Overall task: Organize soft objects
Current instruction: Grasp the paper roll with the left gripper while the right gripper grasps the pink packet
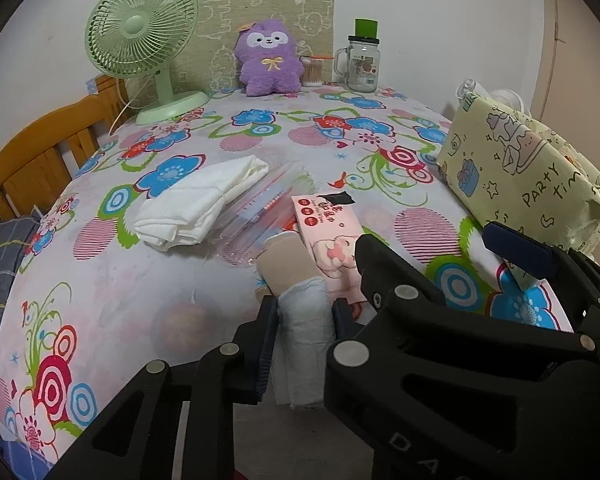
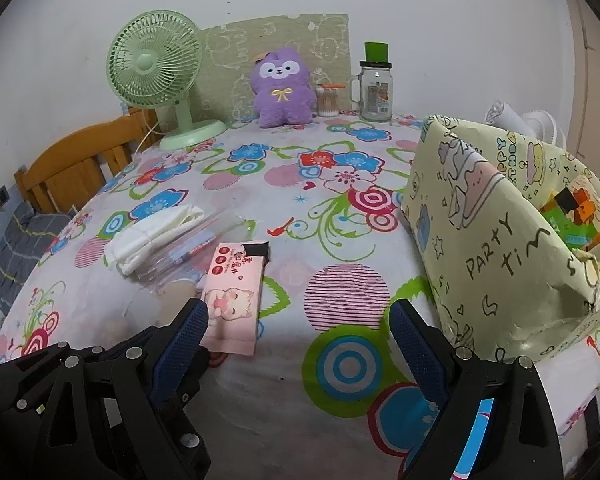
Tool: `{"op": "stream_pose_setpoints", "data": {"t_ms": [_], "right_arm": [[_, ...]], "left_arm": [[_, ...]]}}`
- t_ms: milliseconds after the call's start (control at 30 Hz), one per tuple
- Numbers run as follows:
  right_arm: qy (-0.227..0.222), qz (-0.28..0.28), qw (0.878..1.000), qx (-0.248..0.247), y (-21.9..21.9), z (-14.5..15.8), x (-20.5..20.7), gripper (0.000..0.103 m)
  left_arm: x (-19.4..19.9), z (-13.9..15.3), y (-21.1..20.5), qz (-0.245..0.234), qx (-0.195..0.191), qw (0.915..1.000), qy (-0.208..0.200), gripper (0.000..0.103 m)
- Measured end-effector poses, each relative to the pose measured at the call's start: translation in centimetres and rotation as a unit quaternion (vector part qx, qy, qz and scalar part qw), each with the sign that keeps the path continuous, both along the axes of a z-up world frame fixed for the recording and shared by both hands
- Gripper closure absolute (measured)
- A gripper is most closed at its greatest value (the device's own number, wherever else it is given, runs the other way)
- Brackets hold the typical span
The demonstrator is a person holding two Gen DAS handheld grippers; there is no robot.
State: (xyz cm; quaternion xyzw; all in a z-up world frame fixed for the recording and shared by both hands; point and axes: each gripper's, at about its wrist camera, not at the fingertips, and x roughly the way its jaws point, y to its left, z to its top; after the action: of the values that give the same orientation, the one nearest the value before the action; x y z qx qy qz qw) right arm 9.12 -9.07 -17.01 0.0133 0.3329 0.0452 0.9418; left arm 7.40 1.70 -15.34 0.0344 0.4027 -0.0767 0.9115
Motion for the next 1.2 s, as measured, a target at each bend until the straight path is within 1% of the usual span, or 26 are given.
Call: {"op": "stream_pose_setpoints", "data": {"t_ms": [100,233,533,767,867,933,1000,1067,1167,1200], "right_arm": [[0.001,0.005,1.0,0.001,0.4,0.1,0.3,0.009],[0.006,0.01,1.0,0.001,1.2,0.1,1.0,0.009],[0.017,0.022,1.0,-0.006,2.7,-0.1,2.9,0.009],[0.045,0.027,0.999,-0.001,3.3,-0.8,4.7,0.009],[0.062,0.04,0.997,0.005,3.6,-1.1,5.3,0.019],[0.075,0.041,0.996,0.016,3.6,-1.4,5.6,0.021],[0.075,0.041,0.996,0.012,3.7,-1.4,5.7,0.024],[0.077,0.04,0.996,0.005,3.8,-1.4,5.8,0.031],[0.079,0.038,0.996,-0.003,3.8,-1.4,5.8,0.034],[0.079,0.039,0.996,-0.003,3.7,-1.4,5.9,0.037]], "left_arm": [[0.3,0.1,0.6,0.008,0.002,1.0,-0.001,0.079],[1.1,0.0,1.4,0.026,0.015,0.9995,-0.002,0.081],[2.5,-0.1,3.1,0.044,0.008,0.999,0.001,0.081],[3.1,-0.2,3.6,0.043,0.003,0.9991,0.002,0.081],[3.3,-0.2,3.8,0.043,-0.002,0.9991,0.003,0.081],[3.4,-0.1,3.8,0.043,-0.005,0.9991,0.005,0.081],[3.4,-0.1,3.9,0.041,-0.004,0.9991,0.005,0.081],[3.4,-0.1,3.9,0.041,-0.004,0.9991,0.005,0.081],[3.4,-0.2,3.7,0.041,0.004,0.9991,0.003,0.081],[3.4,-0.2,3.6,0.042,0.008,0.9991,0.002,0.081]]}}
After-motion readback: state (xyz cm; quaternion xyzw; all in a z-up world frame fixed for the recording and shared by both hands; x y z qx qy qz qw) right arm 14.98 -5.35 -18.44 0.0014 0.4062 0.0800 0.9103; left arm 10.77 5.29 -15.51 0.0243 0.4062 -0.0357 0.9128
